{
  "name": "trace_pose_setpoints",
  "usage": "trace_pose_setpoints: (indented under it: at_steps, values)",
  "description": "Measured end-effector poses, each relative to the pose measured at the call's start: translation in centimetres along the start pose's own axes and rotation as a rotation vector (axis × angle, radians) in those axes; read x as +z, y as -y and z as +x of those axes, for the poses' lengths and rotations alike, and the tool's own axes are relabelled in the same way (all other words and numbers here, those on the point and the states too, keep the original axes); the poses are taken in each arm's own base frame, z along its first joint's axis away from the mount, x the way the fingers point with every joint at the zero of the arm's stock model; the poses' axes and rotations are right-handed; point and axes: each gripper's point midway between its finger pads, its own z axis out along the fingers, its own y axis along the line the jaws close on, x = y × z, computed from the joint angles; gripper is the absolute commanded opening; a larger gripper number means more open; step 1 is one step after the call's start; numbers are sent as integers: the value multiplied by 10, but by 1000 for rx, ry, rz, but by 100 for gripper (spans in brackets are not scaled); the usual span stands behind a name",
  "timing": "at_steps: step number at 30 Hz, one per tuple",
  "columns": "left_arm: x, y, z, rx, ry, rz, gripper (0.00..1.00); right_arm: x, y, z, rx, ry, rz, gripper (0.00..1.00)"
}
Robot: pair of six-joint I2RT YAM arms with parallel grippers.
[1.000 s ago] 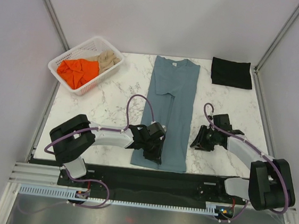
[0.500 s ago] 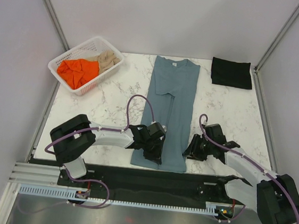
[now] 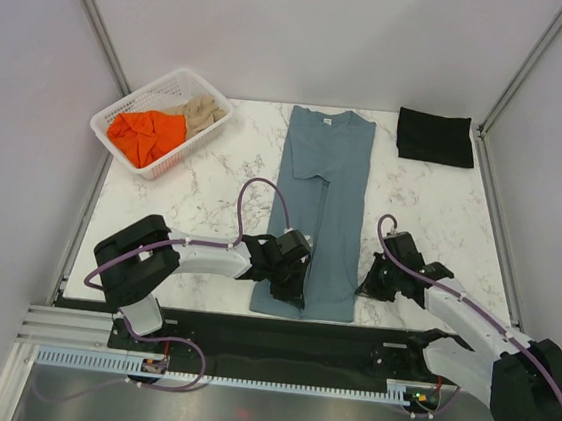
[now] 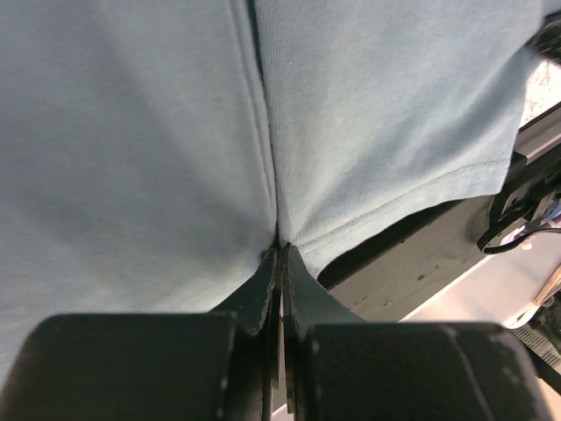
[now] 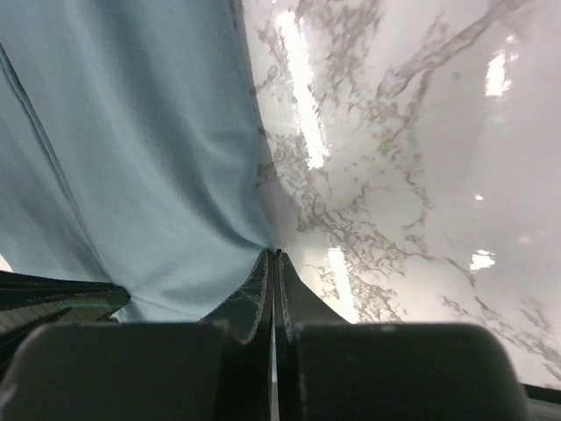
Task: Fold and stack the t-shirts
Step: Fold the tshirt
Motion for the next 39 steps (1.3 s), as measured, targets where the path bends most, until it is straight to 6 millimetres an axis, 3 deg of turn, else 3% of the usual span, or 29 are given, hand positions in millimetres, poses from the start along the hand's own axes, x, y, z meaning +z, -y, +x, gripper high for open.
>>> trace_pose_setpoints:
  at_steps: [6, 7, 9, 13, 15, 26, 34, 39]
  values:
    - [0, 0, -1, -6, 6, 1, 2, -6, 8, -7, 3, 35, 59, 0]
    - [0, 0, -1, -6, 6, 1, 2, -6, 8, -7, 4, 35, 59, 10]
    - [0, 0, -1, -5, 5, 2, 2, -6, 7, -7, 7, 34, 56, 16]
    - [-1, -1, 3, -9, -12, -6, 2, -10, 8, -7, 11, 40, 55, 40]
    - [-1, -1, 3, -9, -15, -7, 2, -14, 8, -5, 15, 40, 53, 44]
    - [-2, -2, 6, -12, -31, -10, 2, -33, -13, 16, 31, -1, -94, 44]
    - [-2, -2, 7, -13, -34, -10, 2, -20, 8, 49, 57, -108, -71, 48]
    - [-2, -2, 7, -13, -34, -10, 2, -17, 6, 60, 63, -142, -113, 47]
